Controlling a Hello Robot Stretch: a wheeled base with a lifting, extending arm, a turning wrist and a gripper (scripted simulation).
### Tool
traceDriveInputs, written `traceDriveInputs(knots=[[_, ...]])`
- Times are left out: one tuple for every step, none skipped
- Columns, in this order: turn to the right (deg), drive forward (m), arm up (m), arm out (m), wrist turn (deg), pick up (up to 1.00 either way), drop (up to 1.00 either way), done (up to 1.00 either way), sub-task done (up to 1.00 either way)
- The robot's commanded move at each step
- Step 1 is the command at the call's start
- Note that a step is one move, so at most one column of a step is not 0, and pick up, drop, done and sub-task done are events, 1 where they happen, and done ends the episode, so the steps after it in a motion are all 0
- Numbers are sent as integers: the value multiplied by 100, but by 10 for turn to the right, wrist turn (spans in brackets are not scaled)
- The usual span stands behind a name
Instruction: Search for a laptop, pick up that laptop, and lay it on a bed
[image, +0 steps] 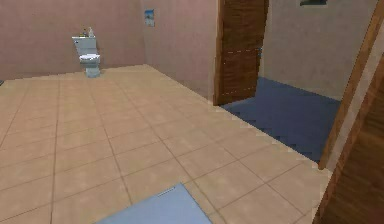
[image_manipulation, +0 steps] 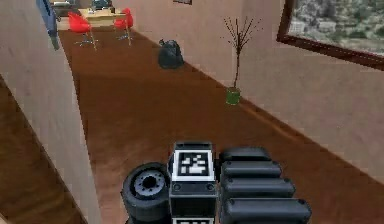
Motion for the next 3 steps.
traceDriveInputs(knots=[[0,55,0,0,0,0,0,0,0],[270,0,0,0,0,0,0,0,0],[0,100,0,0,0,0,0,0,0]])
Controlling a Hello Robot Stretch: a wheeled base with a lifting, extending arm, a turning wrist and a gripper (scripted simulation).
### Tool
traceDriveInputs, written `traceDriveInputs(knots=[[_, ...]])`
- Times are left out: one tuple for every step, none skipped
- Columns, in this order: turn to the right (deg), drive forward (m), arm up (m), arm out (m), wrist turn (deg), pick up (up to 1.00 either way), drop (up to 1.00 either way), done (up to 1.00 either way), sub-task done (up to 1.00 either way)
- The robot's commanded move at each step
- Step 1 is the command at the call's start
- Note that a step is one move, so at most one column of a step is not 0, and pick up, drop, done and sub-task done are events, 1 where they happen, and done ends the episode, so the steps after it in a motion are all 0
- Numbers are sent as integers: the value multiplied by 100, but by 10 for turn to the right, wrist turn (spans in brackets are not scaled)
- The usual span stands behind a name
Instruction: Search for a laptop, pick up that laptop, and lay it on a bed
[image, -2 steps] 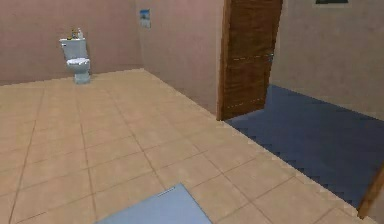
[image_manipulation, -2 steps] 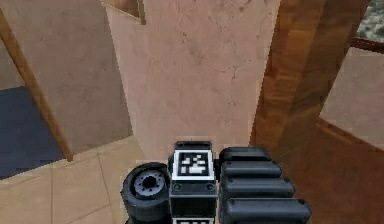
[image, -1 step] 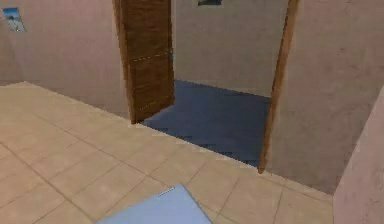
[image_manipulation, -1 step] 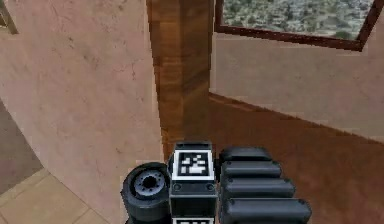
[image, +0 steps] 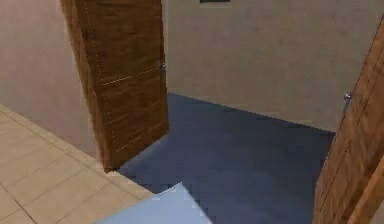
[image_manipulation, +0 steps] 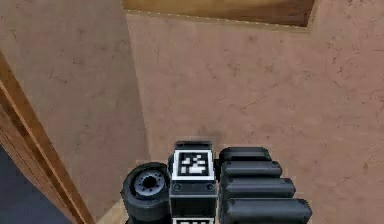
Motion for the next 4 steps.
traceDriveInputs(knots=[[0,100,0,0,0,0,0,0,0],[30,0,0,0,0,0,0,0,0],[0,100,0,0,0,0,0,0,0],[0,50,0,0,0,0,0,0,0]])
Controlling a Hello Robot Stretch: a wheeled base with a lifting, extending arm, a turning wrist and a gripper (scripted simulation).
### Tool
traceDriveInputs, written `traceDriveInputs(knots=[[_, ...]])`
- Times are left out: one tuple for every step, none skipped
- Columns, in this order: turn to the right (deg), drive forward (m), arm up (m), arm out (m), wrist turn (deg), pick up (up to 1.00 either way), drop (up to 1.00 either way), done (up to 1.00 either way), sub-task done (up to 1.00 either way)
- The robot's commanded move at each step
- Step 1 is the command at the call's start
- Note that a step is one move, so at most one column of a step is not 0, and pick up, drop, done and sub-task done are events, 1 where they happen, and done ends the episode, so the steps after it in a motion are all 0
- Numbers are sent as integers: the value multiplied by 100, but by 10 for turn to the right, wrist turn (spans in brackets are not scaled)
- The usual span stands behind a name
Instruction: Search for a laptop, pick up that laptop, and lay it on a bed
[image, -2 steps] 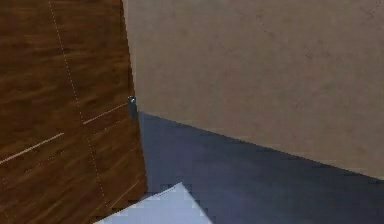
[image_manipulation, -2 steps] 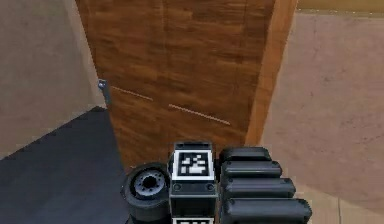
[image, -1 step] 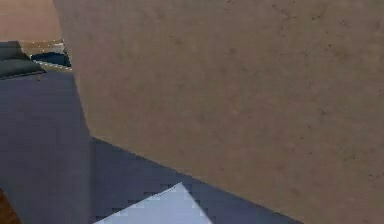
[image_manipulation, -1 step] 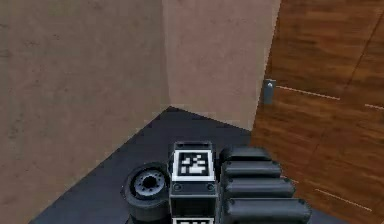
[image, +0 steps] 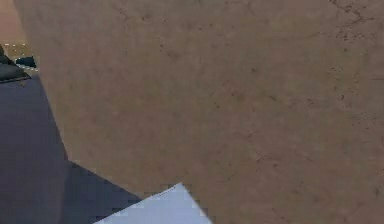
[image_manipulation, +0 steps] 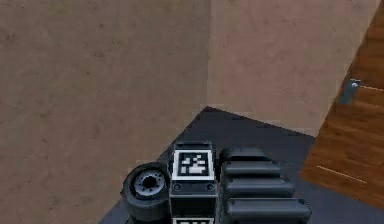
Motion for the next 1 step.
traceDriveInputs(knots=[[-450,0,0,0,0,0,0,0,0]])
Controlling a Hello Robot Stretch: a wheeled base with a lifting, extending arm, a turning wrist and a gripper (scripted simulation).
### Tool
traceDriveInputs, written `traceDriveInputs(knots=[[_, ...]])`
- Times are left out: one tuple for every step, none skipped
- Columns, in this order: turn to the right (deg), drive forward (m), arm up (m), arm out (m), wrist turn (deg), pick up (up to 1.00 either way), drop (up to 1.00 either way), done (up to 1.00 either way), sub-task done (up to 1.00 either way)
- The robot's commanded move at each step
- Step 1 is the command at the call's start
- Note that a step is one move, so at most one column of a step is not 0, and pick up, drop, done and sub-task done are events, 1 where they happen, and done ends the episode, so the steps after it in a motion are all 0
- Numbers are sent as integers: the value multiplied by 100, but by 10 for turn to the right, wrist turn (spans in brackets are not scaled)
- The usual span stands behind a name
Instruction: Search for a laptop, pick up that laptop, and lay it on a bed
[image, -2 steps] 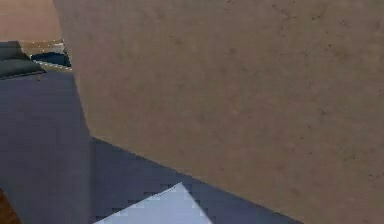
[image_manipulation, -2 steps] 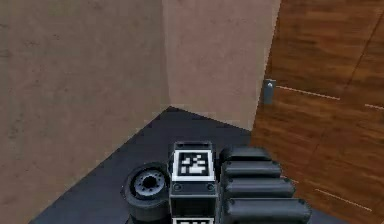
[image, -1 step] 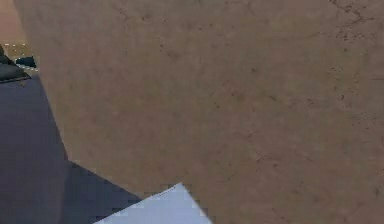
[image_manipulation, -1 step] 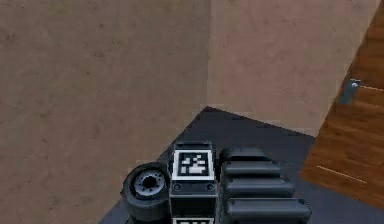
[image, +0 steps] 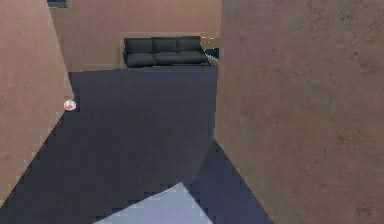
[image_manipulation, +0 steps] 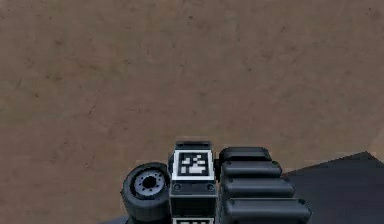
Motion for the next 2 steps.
traceDriveInputs(knots=[[-90,0,0,0,0,0,0,0,0],[0,45,0,0,0,0,0,0,0]])
